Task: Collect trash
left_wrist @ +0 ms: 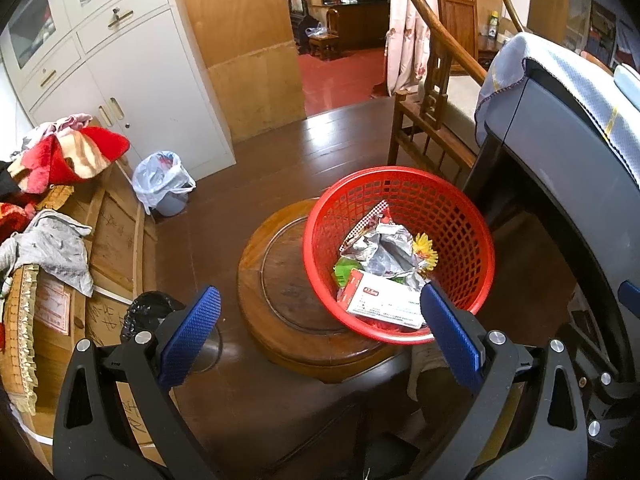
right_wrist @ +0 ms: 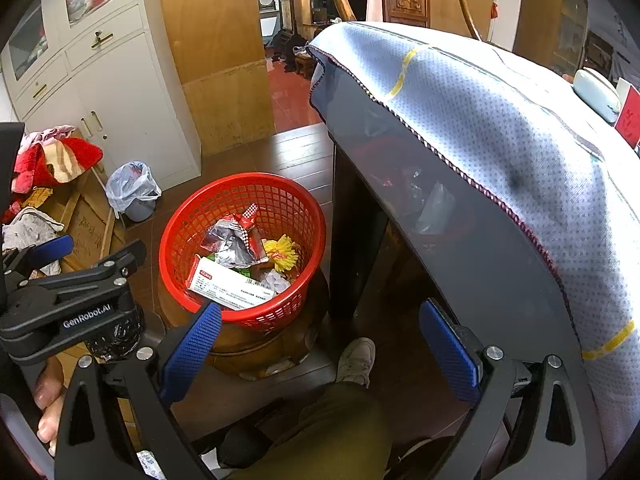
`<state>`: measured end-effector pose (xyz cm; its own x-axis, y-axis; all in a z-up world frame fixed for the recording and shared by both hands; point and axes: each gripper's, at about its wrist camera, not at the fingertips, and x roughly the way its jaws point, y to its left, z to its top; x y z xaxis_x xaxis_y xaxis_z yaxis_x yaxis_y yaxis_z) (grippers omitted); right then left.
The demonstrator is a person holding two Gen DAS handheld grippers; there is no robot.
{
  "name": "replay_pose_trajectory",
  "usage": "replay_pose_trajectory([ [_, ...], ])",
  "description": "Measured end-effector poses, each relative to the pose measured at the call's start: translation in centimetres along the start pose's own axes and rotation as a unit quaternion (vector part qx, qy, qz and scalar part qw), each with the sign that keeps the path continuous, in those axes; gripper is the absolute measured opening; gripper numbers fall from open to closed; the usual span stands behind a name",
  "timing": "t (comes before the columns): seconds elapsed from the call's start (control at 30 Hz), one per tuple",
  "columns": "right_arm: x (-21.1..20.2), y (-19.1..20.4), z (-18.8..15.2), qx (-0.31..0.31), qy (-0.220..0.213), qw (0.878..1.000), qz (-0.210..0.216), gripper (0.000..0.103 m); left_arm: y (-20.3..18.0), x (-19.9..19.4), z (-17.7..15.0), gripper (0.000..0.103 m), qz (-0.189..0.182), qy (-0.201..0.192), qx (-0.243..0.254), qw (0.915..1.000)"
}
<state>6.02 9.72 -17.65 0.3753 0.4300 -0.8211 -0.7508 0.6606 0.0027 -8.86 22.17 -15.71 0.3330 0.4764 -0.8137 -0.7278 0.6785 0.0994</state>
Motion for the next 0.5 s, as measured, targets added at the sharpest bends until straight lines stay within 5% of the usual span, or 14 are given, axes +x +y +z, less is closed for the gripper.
replay_pose_trajectory([
  [0.5, 1.1, -0.7, 0.4, 0.009, 0.010, 1.000, 0.007, 0.097, -0.8, 1.2, 0.7, 0.096, -0.001, 0.013, 0.008, 0.9999],
])
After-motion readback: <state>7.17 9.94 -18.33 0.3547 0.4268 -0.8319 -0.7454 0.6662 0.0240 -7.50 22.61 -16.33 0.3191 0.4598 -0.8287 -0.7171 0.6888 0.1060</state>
